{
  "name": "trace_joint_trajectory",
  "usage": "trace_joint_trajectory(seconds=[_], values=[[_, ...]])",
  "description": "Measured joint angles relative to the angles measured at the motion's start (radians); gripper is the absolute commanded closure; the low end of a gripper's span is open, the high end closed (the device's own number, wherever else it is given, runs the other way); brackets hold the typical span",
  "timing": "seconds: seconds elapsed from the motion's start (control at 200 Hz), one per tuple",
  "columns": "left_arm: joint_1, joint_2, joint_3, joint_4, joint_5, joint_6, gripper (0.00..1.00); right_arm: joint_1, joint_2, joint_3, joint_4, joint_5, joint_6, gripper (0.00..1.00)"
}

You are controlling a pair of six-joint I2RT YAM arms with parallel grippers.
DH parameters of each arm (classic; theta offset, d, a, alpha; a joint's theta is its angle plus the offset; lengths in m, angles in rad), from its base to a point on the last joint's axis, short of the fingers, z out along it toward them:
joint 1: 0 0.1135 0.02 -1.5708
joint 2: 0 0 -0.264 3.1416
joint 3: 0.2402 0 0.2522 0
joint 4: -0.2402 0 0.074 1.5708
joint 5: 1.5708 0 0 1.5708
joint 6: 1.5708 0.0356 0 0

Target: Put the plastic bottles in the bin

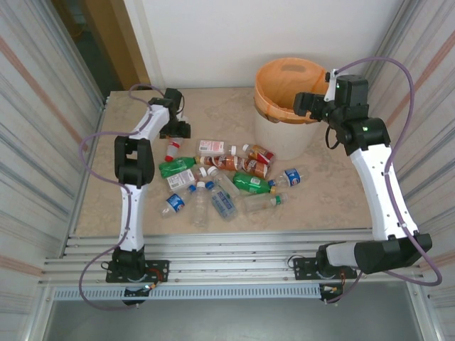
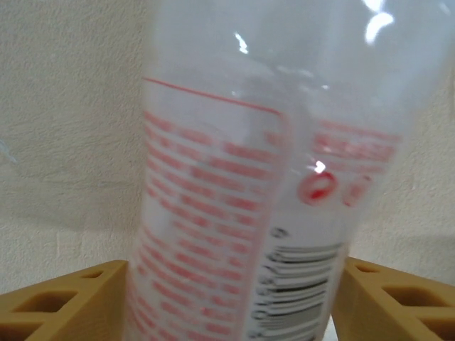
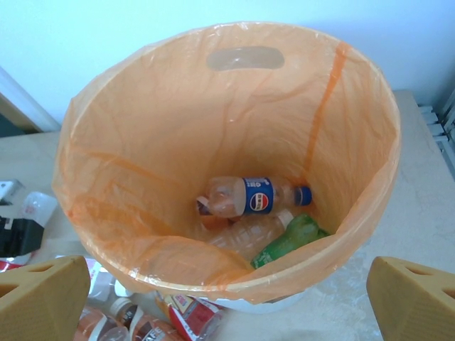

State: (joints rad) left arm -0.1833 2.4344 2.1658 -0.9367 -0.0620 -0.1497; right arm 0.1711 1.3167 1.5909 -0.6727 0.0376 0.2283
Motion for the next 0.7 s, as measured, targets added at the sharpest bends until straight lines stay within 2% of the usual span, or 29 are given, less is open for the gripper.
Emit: trace_joint_trajectory(seconds=[0.245,0.701], values=[[0.0,0.01,0.007,-0.008,-0.038,0.026,0.51,0.0,-0.012,-0.015,0.006,0.0,0.0,0.02],[0.001,-0.016,-0.023,0.008,-0.07,0.042,0.57,0.0,-0.035,-0.035,0.017,-0.005,0.008,0.02]])
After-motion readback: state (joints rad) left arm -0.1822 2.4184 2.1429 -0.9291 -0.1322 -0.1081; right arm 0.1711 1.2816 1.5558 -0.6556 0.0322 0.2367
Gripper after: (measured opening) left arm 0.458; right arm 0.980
